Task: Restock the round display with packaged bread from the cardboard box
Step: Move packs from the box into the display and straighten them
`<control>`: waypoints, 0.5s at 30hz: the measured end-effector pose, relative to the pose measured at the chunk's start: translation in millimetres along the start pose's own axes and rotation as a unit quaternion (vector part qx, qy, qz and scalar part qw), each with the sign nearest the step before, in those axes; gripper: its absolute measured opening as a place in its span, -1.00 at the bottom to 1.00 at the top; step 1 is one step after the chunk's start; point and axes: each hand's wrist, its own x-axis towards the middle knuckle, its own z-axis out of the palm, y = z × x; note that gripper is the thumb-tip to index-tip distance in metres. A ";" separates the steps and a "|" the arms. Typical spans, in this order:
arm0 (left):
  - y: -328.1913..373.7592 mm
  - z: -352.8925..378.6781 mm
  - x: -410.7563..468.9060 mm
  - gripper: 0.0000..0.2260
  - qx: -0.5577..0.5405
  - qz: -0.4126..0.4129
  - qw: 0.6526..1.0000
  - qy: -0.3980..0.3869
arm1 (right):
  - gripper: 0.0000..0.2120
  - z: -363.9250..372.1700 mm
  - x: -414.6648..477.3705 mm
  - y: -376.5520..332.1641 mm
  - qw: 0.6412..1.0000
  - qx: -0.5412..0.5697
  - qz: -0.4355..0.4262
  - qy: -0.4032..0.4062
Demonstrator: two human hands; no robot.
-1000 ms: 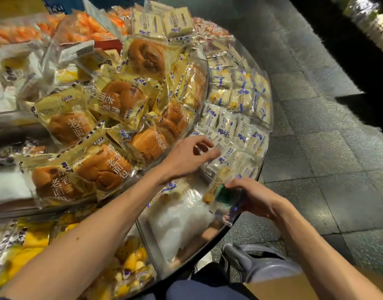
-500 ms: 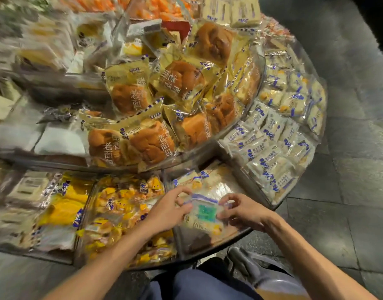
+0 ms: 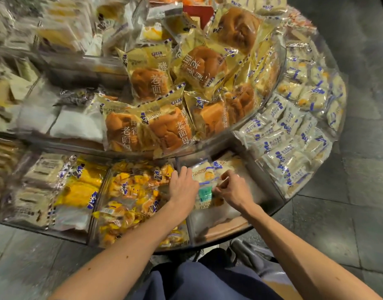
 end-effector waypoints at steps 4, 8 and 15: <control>-8.7 1.8 2.7 -0.77 -0.016 0.029 0.999 0.008 | -0.61 0.9 -8.1 -1.0 0.999 -0.029 -0.012 0.025; -14.9 -28.8 10.9 -0.80 -0.128 0.092 0.987 0.019 | -0.66 -16.5 -41.2 0.2 0.996 -0.026 -0.008 0.088; 126.1 -80.2 -39.0 -0.79 -0.320 0.390 0.861 0.064 | -0.83 -27.7 -211.9 72.4 0.898 0.092 0.182 0.390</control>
